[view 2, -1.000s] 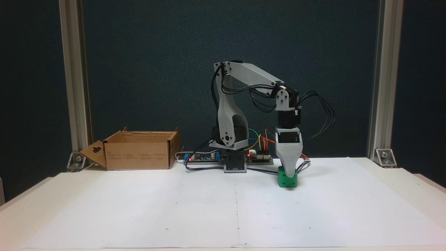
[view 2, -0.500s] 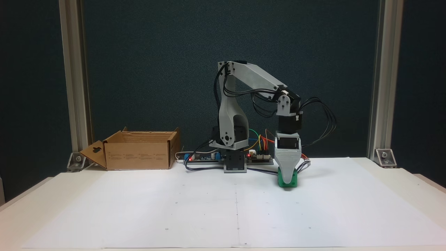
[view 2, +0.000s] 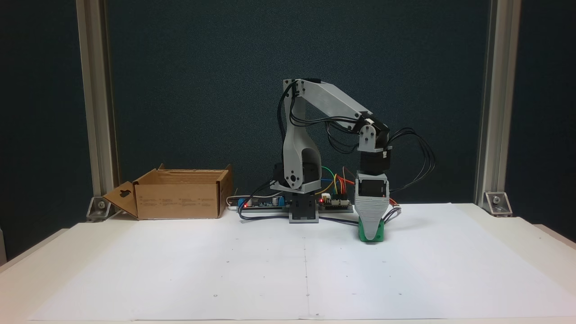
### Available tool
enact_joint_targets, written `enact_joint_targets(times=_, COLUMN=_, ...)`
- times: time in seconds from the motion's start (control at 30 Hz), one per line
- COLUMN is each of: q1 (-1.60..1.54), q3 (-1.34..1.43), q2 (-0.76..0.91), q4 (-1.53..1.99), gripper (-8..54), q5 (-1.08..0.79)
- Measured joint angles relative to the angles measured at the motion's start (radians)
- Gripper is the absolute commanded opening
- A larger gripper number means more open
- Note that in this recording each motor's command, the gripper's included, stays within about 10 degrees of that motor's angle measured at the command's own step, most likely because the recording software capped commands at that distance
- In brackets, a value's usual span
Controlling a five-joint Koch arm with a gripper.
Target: Grasp a green dice and put it in the bin.
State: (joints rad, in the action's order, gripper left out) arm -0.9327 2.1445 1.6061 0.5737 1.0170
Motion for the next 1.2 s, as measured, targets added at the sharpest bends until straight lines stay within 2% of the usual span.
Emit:
enact_joint_targets(times=0.17, q1=0.000, q3=0.000, q2=-0.002, q4=0.000, gripper=11.9, q5=0.000)
enact_joint_targets(times=0.43, q1=0.002, q3=0.000, q2=0.008, q4=0.002, gripper=11.9, q5=0.000)
enact_joint_targets(times=0.67, q1=0.015, q3=-0.012, q2=0.158, q4=0.124, gripper=11.9, q5=-0.005)
enact_joint_targets(times=1.2, q1=0.121, q3=-0.534, q2=0.167, q4=0.620, gripper=11.9, q5=-0.037)
